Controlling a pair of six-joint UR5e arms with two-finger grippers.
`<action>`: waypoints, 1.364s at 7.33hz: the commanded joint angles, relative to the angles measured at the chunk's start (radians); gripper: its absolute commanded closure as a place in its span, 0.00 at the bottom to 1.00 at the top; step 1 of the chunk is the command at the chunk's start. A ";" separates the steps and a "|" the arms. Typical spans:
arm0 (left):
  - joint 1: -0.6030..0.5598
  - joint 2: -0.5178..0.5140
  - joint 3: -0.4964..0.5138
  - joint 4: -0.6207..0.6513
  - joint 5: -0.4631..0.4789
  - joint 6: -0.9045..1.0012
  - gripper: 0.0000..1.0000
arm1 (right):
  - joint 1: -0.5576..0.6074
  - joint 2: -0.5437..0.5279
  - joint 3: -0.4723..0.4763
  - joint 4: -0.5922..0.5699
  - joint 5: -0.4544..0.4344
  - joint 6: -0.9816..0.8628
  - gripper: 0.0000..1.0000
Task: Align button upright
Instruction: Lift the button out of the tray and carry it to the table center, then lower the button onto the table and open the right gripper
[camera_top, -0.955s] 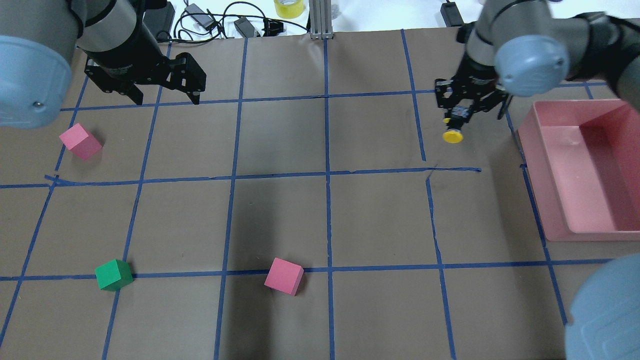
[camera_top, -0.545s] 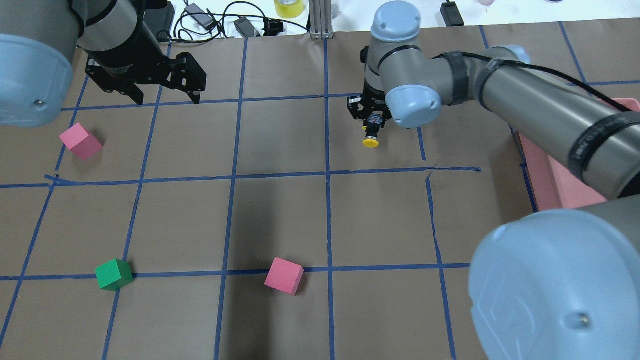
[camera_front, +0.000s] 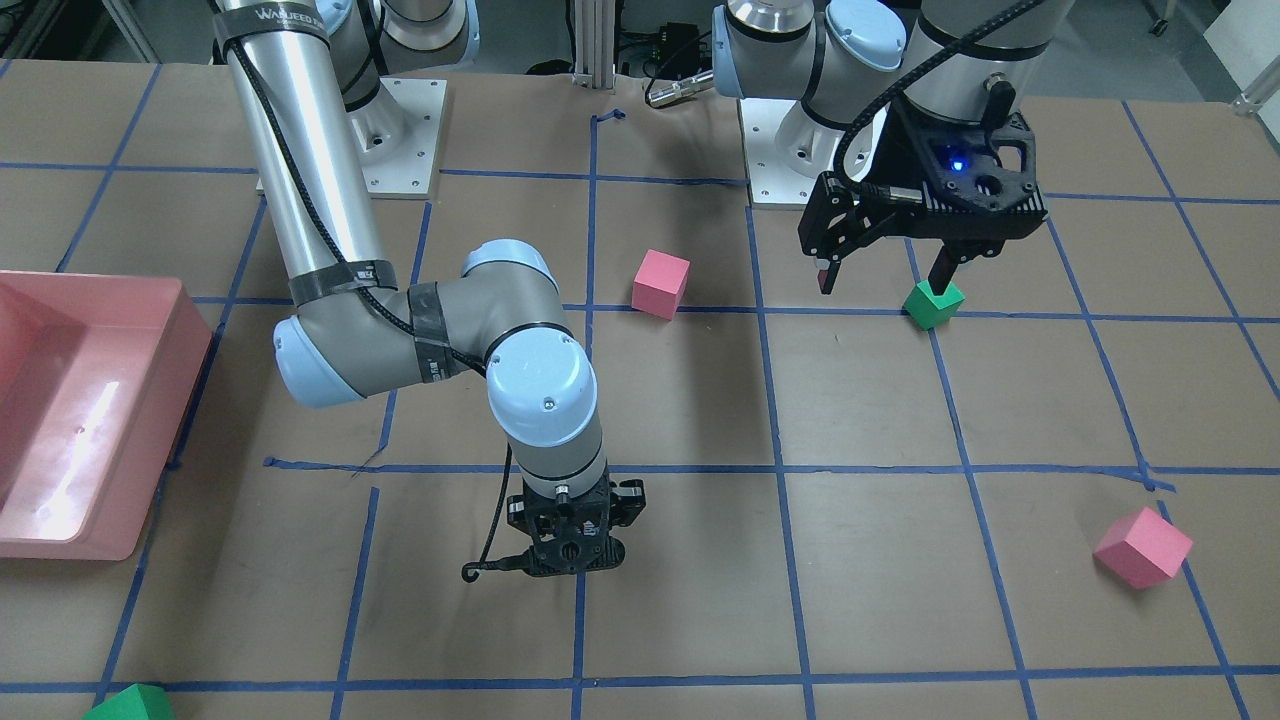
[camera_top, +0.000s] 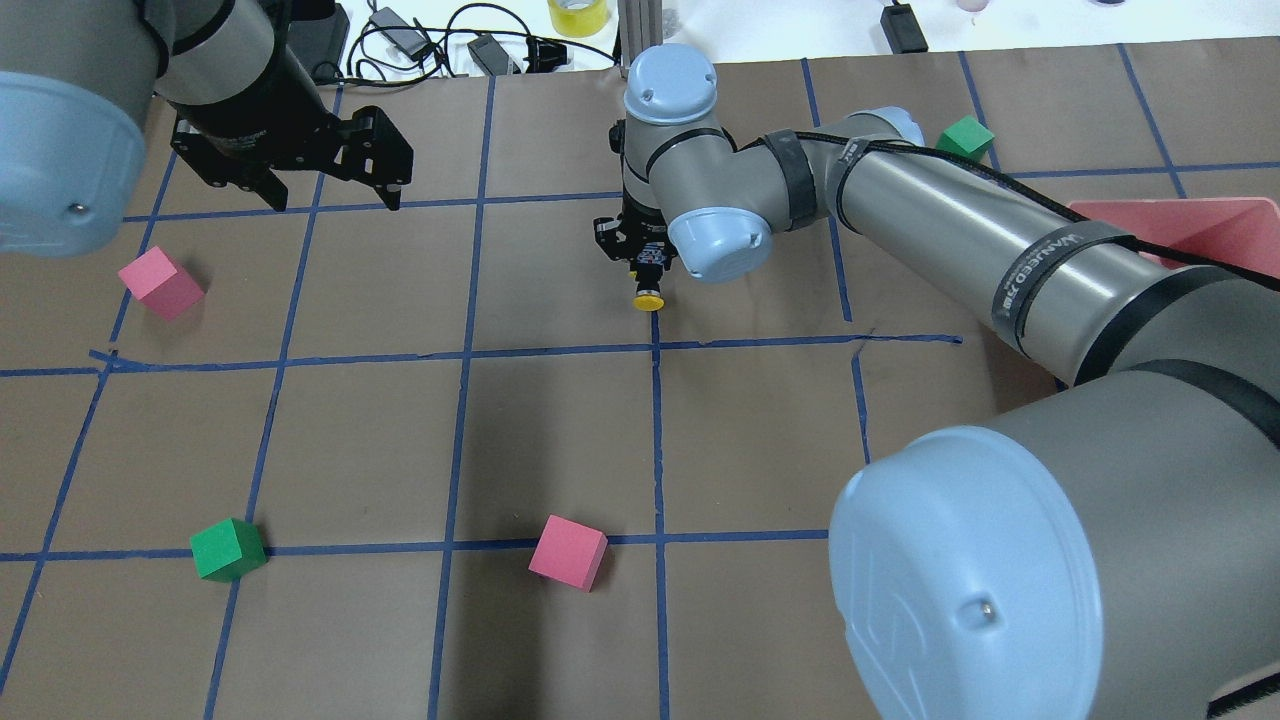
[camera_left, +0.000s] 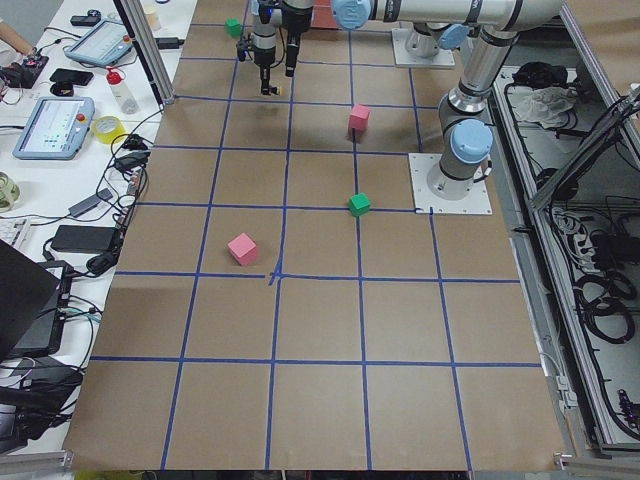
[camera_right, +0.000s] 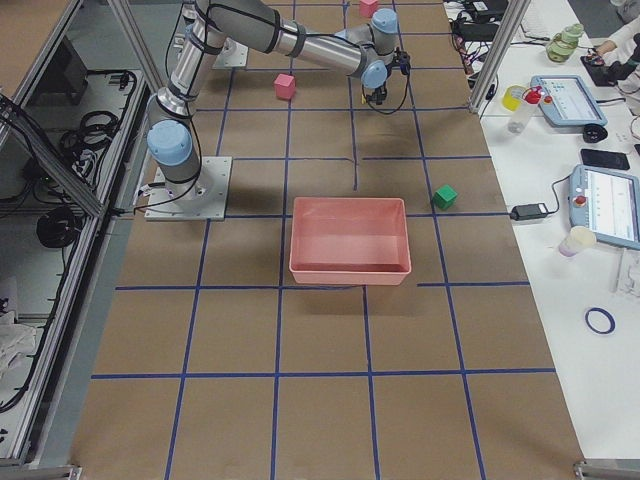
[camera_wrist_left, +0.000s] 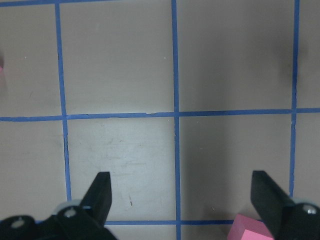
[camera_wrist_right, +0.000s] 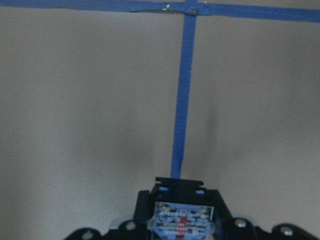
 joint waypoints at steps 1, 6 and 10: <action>0.000 0.000 0.000 0.000 -0.001 0.000 0.00 | 0.006 0.023 0.000 -0.013 0.005 -0.004 1.00; 0.000 -0.001 0.000 0.000 -0.001 0.000 0.00 | 0.006 0.037 -0.001 -0.084 0.016 -0.006 0.38; 0.021 0.002 0.021 -0.012 -0.001 0.002 0.00 | 0.003 -0.069 0.019 -0.043 0.001 -0.015 0.00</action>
